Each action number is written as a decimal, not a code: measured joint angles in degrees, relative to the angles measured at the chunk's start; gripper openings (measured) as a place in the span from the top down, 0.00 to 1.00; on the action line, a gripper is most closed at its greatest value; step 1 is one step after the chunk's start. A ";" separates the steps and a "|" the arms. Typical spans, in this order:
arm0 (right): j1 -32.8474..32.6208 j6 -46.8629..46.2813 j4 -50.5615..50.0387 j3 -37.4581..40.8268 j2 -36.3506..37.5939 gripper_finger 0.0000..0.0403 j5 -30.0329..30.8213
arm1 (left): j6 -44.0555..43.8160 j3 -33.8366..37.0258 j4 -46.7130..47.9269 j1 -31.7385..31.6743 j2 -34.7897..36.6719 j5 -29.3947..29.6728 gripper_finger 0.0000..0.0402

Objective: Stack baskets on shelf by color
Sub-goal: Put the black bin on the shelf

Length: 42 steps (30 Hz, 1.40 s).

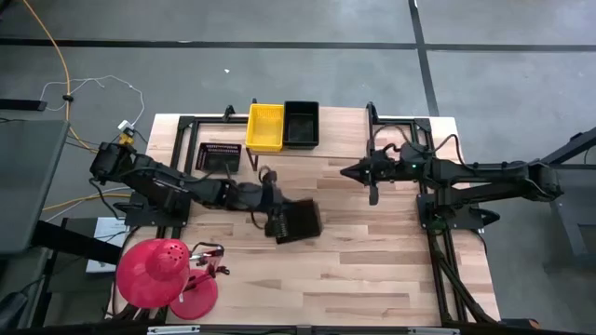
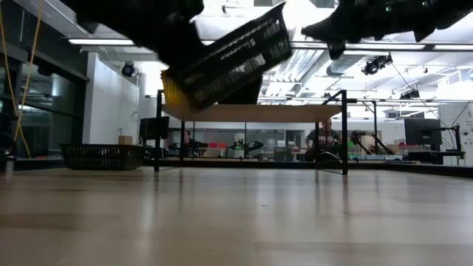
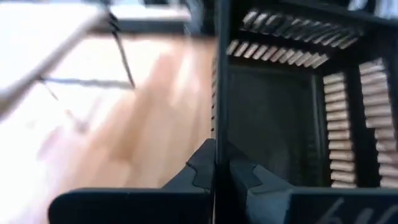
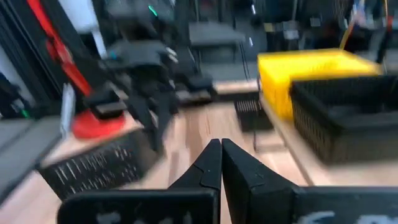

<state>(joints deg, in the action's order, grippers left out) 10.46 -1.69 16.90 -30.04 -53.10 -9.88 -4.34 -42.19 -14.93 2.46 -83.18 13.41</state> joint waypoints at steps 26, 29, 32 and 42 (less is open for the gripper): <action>0.00 -1.92 26.18 -0.04 8.86 1.00 -3.17 | 3.04 -30.82 -35.34 -3.14 -29.79 35.99 1.00; 0.00 -1.91 26.15 -0.04 9.01 1.00 -3.16 | 5.49 -36.00 -33.66 -4.89 -31.53 39.57 1.00; 0.00 -1.93 26.09 -0.04 9.04 1.00 -3.16 | 3.74 -38.80 -28.24 -6.83 -32.00 40.81 1.00; 0.00 -1.94 23.90 -0.04 9.04 1.00 -0.18 | -20.14 -39.21 -9.68 -13.12 -32.06 40.54 1.00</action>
<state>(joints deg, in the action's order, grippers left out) 10.46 -3.64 40.79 -30.09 -44.05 -10.06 -24.48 -81.41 -24.61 -10.66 -115.24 53.95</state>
